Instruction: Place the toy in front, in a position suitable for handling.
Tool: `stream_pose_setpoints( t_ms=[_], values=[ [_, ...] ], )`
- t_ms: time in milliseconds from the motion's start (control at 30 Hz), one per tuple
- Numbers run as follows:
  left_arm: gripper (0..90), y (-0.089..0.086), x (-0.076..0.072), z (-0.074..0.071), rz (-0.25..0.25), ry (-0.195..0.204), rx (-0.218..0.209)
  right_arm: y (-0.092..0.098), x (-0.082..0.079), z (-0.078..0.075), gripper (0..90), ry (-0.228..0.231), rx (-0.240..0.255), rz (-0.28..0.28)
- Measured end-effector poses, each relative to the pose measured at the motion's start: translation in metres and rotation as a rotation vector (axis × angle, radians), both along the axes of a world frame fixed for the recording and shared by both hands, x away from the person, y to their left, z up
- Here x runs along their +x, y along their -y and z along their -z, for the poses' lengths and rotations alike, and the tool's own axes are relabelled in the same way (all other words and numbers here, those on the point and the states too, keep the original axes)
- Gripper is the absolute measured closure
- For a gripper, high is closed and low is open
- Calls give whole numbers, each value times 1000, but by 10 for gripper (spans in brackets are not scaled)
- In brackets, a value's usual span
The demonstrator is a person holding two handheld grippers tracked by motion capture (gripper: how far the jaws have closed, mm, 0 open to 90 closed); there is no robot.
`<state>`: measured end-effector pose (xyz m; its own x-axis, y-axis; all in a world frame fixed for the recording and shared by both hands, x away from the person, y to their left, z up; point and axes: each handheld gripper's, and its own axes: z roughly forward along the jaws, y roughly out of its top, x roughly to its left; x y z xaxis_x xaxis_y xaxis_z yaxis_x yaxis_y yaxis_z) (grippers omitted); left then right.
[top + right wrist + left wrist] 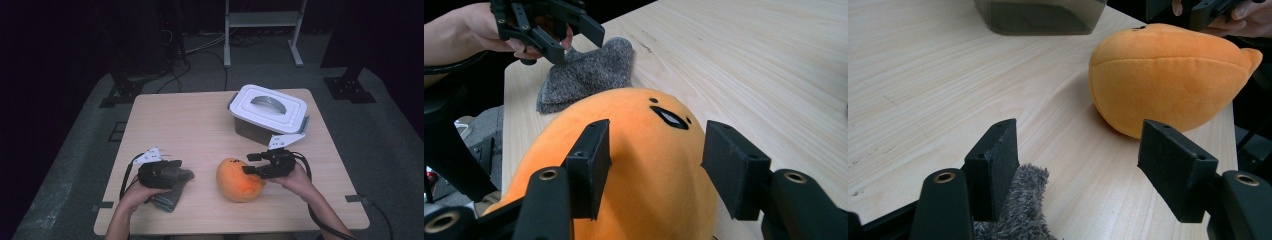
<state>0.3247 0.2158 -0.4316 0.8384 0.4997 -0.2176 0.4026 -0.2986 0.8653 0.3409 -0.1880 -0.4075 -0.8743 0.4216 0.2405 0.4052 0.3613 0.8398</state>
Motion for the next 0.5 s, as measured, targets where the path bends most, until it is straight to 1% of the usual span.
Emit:
stream_pose_setpoints(
  t_ms=[133, 200, 300, 400, 467, 500],
  values=[
    [317, 0, 0, 0, 0, 0, 0, -4, 1, 3, 431, -20, -11, -1],
    [317, 0, 0, 0, 0, 0, 2, -7, 1, 6, 415, -48, -26, -9],
    [317, 0, 0, 0, 2, -1, 2, -17, -2, 14, 396, -80, -77, -30],
    [317, 0, 0, 1, 4, -1, 5, -20, -4, 17, 396, -88, -81, -39],
    [317, 1, 0, 1, 4, -3, 6, -23, -6, 19, 400, -88, -77, -53],
    [317, 1, 0, 1, 5, -2, 9, -26, -8, 22, 416, -88, -75, -66]
  ],
)
